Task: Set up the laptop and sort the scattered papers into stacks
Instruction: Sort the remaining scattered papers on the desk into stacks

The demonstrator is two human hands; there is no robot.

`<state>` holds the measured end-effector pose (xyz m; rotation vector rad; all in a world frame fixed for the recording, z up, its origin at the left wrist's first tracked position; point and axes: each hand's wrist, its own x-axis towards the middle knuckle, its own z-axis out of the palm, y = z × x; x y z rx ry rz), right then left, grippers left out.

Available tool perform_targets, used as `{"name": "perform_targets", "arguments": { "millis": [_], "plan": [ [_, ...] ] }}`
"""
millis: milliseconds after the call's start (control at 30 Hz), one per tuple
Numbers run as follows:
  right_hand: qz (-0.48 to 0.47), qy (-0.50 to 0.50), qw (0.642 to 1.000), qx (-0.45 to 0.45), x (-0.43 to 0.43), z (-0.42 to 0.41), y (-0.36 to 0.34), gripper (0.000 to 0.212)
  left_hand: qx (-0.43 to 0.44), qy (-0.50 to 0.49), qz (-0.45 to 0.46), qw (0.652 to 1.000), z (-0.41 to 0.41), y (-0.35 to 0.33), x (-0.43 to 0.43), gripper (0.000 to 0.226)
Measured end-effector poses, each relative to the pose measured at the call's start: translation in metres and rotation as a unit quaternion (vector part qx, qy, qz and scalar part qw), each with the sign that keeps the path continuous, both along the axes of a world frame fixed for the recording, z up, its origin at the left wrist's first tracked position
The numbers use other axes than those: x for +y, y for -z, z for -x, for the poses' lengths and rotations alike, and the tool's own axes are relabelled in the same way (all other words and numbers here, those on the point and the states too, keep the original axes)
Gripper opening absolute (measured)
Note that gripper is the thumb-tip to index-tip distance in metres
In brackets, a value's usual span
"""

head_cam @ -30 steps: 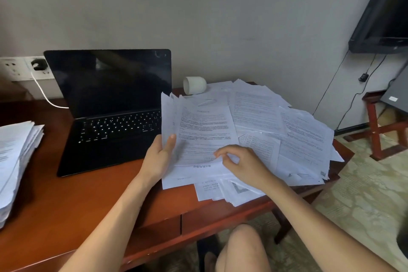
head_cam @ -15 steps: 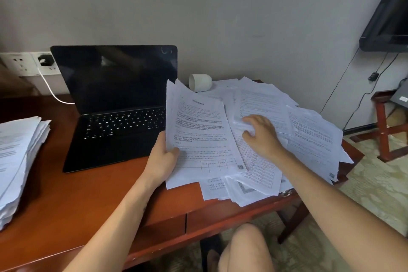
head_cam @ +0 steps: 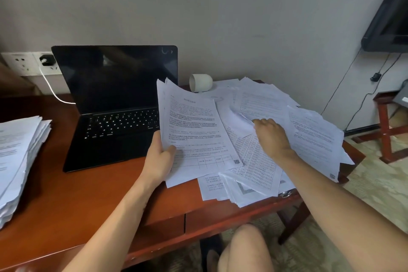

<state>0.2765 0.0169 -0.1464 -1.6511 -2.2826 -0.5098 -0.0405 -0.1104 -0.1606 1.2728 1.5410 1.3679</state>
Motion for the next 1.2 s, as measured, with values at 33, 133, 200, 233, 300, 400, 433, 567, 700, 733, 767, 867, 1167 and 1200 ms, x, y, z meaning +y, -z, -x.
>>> {"name": "perform_targets", "arguments": {
  "millis": [33,133,200,233,300,400,433,567,700,733,767,867,1167,1200],
  "plan": [
    [-0.008,0.005,1.0,0.011,-0.002,0.0,0.0,0.037,-0.001,0.0,0.0,1.0,0.0,0.0,0.0,0.047],
    [-0.044,0.029,0.988,0.147,-0.005,0.001,-0.001,0.02,0.004,0.003,0.0,1.0,0.0,0.0,0.0,0.046],
    [-0.053,0.026,0.962,0.268,-0.007,0.003,-0.002,0.024,0.008,0.007,-0.004,1.0,0.0,-0.001,0.0,0.045],
    [-0.048,0.016,0.948,0.315,-0.009,0.003,-0.004,0.026,0.01,0.008,-0.005,1.0,0.0,-0.001,-0.001,0.045],
    [-0.048,-0.001,0.921,0.386,-0.012,0.003,-0.008,0.024,0.01,0.01,-0.006,1.0,0.0,-0.001,0.0,0.044],
    [-0.097,-0.009,0.892,0.442,-0.016,0.003,-0.014,0.025,0.007,0.014,-0.002,1.0,0.0,0.0,0.0,0.043],
    [-0.113,-0.013,0.887,0.447,-0.017,0.003,-0.016,0.026,0.006,0.015,-0.003,1.0,0.0,0.0,-0.001,0.043],
    [-0.169,-0.065,0.907,0.381,-0.026,0.005,-0.023,0.024,-0.018,0.019,0.005,1.0,0.001,-0.002,-0.002,0.042],
    [-0.183,-0.228,0.939,0.178,-0.042,0.018,-0.018,0.023,-0.033,0.045,0.02,0.998,0.004,-0.001,-0.002,0.05],
    [-0.162,-0.258,0.938,0.164,-0.045,0.022,-0.014,0.028,-0.035,0.048,0.022,0.998,0.003,-0.002,-0.001,0.05],
    [-0.139,-0.28,0.937,0.157,-0.049,0.027,-0.008,0.036,-0.039,0.049,0.026,0.998,0.003,-0.003,-0.002,0.051],
    [-0.077,-0.329,0.932,0.133,-0.064,0.037,0.009,0.051,-0.05,0.051,0.036,0.997,0.003,-0.005,-0.001,0.05],
    [0.077,-0.348,0.919,0.167,-0.095,0.051,0.013,0.031,0.029,0.03,0.016,0.999,0.002,-0.001,0.005,0.036],
    [0.075,-0.33,0.924,0.176,-0.095,0.05,0.01,0.034,0.05,0.031,0.015,0.998,0.003,0.001,0.006,0.038]
  ]
}}
